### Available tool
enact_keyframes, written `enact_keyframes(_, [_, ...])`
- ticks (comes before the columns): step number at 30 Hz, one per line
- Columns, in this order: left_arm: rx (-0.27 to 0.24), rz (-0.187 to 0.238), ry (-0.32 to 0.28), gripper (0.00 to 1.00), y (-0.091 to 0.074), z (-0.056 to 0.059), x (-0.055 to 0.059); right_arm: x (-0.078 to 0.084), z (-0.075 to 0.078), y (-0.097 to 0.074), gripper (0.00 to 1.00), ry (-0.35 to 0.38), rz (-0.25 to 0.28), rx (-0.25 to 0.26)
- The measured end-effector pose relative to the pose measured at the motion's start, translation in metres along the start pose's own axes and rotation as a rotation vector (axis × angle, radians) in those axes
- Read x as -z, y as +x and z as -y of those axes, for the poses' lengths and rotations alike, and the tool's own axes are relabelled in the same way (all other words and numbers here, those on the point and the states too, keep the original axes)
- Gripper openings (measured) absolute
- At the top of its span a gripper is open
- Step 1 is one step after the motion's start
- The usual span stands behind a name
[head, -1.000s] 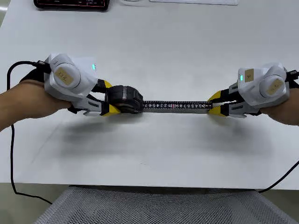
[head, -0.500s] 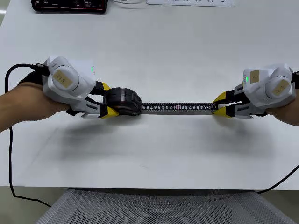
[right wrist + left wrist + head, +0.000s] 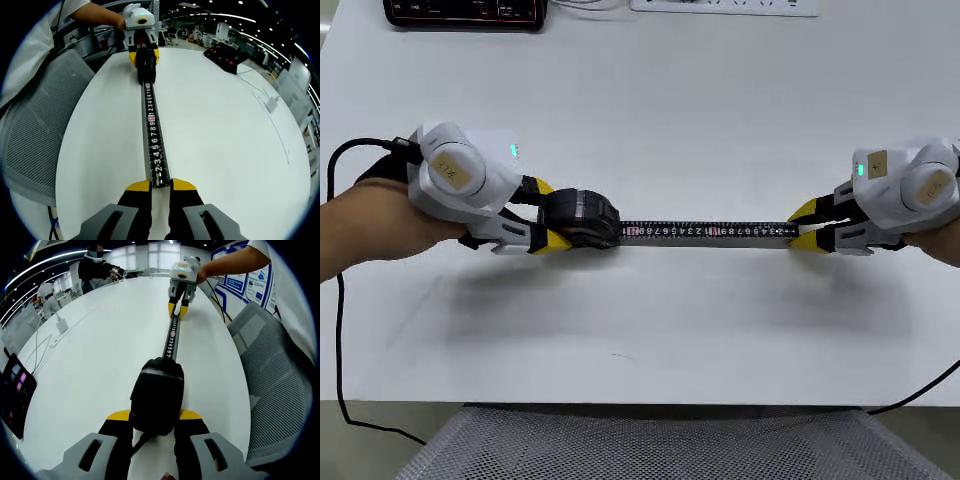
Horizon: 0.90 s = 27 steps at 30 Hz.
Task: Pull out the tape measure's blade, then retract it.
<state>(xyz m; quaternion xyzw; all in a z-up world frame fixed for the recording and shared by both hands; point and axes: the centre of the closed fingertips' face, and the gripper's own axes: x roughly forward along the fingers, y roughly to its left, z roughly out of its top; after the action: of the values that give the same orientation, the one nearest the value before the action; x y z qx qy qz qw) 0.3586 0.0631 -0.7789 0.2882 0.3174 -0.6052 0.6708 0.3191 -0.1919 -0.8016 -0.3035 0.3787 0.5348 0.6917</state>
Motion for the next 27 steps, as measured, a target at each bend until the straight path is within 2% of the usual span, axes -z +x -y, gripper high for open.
enact_keyframes(22, [-0.002, -0.001, -0.001, 0.26, 0.000, 0.000, 0.000, 0.019, 0.004, -0.009, 0.08, 0.033, -0.031, 0.011])
enact_keyframes(27, [-0.004, 0.000, -0.002, 0.26, 0.001, 0.000, -0.002, 0.019, 0.003, -0.010, 0.08, 0.028, -0.040, 0.015])
